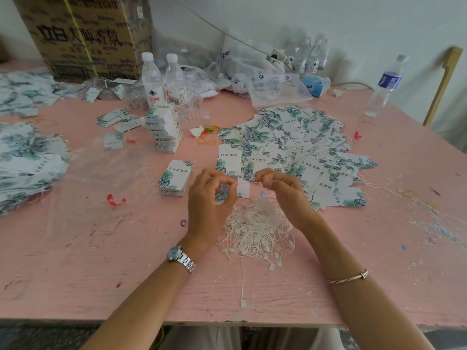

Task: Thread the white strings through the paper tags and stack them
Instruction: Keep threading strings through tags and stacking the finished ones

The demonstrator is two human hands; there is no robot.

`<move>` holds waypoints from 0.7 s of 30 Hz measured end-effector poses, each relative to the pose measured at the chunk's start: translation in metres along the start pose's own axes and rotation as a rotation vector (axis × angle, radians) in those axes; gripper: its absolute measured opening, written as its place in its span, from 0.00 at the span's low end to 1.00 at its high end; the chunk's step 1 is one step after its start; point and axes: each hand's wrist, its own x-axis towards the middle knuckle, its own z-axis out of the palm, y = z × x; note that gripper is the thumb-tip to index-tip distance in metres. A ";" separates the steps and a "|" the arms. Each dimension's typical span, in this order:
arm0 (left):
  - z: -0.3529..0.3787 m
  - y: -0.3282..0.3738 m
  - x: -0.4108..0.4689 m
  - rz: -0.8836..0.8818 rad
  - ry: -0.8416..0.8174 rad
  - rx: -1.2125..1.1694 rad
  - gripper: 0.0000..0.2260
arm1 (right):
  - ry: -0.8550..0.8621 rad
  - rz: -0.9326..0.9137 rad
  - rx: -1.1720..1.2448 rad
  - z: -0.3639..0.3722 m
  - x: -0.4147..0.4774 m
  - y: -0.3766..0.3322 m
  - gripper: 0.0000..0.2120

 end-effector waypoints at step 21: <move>0.006 -0.002 -0.004 0.097 -0.195 -0.093 0.09 | 0.524 0.052 0.782 -0.028 0.008 -0.005 0.07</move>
